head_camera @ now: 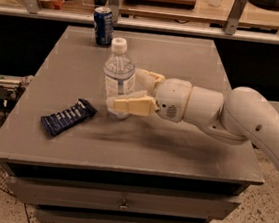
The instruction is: Move blue plastic bottle near rxbar blueberry
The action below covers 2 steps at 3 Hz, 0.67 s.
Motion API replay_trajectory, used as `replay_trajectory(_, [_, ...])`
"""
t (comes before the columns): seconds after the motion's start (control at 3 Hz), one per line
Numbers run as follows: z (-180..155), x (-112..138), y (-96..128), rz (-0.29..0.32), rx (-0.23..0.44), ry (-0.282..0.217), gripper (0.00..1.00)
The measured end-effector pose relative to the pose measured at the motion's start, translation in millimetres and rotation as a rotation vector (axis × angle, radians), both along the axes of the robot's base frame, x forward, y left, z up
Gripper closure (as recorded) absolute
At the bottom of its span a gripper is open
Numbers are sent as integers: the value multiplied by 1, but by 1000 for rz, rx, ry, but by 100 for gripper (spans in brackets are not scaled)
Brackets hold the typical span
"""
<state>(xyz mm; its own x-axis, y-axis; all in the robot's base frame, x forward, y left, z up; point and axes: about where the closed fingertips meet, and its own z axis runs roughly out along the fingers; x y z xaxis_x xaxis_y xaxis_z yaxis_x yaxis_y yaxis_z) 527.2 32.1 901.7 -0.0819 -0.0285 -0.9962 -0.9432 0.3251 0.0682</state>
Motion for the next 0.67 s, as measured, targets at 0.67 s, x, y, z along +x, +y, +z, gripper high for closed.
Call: replay_trajectory(0.67, [11, 10, -29, -35, -51, -31, 0])
